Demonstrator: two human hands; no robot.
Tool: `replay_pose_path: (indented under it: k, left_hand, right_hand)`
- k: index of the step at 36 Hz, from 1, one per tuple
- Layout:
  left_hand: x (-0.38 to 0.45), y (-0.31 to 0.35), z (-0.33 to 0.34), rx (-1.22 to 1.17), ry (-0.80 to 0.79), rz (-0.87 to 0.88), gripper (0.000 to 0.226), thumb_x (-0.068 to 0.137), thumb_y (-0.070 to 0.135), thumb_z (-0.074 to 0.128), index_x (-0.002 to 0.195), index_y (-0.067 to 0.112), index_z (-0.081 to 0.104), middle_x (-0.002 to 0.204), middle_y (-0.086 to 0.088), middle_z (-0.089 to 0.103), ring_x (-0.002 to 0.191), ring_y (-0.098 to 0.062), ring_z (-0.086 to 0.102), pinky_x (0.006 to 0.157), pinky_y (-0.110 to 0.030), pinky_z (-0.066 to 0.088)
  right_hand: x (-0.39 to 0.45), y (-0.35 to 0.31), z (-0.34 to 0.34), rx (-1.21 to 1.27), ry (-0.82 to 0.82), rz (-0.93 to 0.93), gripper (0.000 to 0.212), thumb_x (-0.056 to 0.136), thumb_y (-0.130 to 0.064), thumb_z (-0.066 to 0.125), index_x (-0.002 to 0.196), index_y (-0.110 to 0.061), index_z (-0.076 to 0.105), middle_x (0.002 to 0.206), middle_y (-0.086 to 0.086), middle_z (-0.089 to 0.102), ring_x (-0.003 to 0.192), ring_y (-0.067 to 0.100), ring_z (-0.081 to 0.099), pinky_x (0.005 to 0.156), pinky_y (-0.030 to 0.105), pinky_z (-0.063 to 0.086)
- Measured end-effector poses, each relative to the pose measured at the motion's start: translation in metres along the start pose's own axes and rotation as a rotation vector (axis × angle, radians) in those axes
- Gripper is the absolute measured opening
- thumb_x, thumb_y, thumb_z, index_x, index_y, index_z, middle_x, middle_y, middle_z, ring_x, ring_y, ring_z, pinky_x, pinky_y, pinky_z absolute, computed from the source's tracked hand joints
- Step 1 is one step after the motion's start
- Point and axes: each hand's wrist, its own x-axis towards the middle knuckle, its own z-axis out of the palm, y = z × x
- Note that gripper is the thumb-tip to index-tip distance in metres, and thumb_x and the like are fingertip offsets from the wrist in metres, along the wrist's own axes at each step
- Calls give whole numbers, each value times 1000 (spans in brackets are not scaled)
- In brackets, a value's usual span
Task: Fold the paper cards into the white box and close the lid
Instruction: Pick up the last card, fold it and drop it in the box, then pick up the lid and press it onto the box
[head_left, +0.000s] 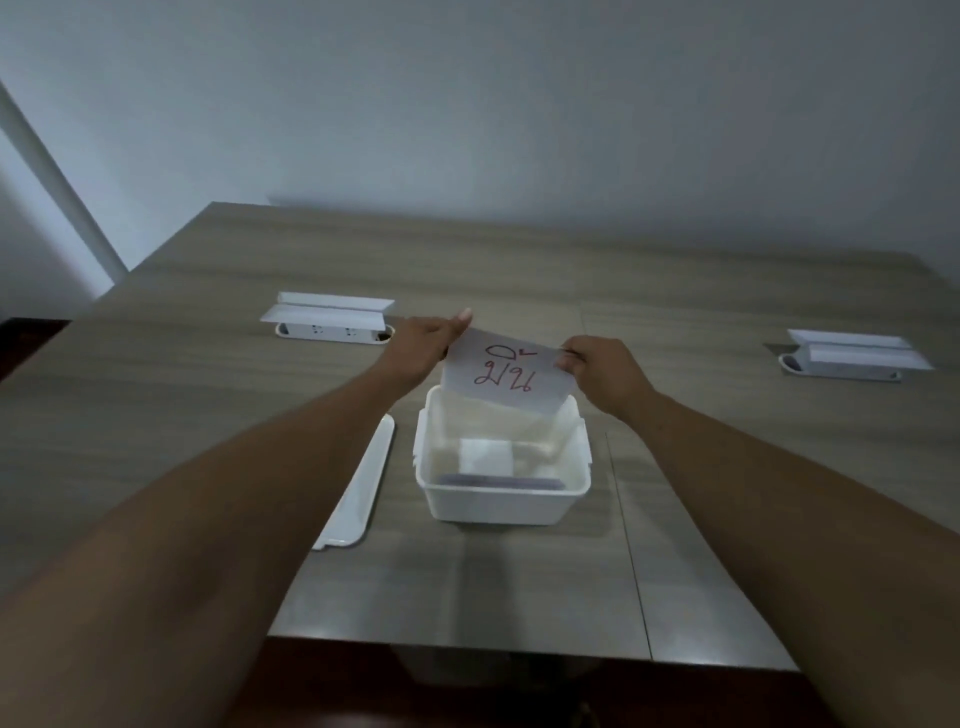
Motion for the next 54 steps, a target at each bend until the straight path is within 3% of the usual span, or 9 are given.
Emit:
replay_pose_path:
  k: [4,10,18,24,28,36,44,50,54]
  left_hand:
    - [-17,-18,8,142,1,13,51,85,47,65,82,-3,68,75,-16,66,70,-19,59,71,-33,48]
    - [-40,-49,25,300,-7,42,3,84,18,69,85,16,70,82,2,66,77,-13,59,74,-27,46]
    - [-52,-79,37,494,-129,-98,13,82,21,72,93,15,77,99,-2,74,94,-19,64,82,-27,47]
    - [-60,-87,48,699,-192,-91,17,81,26,73,96,20,80,102,0,78,99,-21,68,93,-32,52]
    - [-65,-88,43,647,-147,-69,19,83,34,70,92,21,80,99,4,78,96,-16,69,89,-30,52]
    - [-67,-81,-8,599,125,-158,28,90,36,57,91,14,75,105,-2,75,99,-22,67,90,-37,53]
    - [-74,-114,-93,637,236,-349,30,86,33,52,78,10,69,86,-9,73,87,-30,67,78,-35,54]
    - [-63,-147,-134,677,234,-438,28,86,31,51,98,14,70,108,-11,70,103,-34,64,90,-39,51]
    - [-53,-188,-153,685,198,-500,28,86,22,49,88,5,71,103,-17,72,100,-36,66,87,-37,52]
  right_hand:
    - [-18,4,16,39,-39,36,17,91,-18,58,86,-4,68,81,8,63,72,21,53,60,26,38]
    - [-34,19,44,9,-118,73,11,86,-12,65,91,-5,71,89,9,67,82,21,57,70,25,39]
    - [-46,39,72,-66,-353,90,24,88,-28,64,90,-7,74,94,7,74,86,22,63,77,29,46]
    - [-48,48,83,-156,-472,88,53,90,-47,55,58,-5,55,62,12,60,60,22,52,62,32,41]
    - [-32,38,84,-155,-481,102,67,91,-56,42,81,5,68,85,17,73,81,29,66,80,38,54]
    - [11,-16,92,-109,-348,-20,51,96,-40,43,55,-10,45,61,6,51,68,27,51,66,30,35]
    - [38,-81,133,-27,-331,-31,26,85,-27,53,101,-12,68,113,10,68,105,29,60,89,33,48]
    - [49,-123,173,40,-330,46,37,83,-22,52,117,-12,63,125,11,62,115,28,57,97,32,47]
    - [52,-148,210,54,-269,140,28,81,-14,50,104,-3,62,111,13,64,103,32,60,86,36,52]
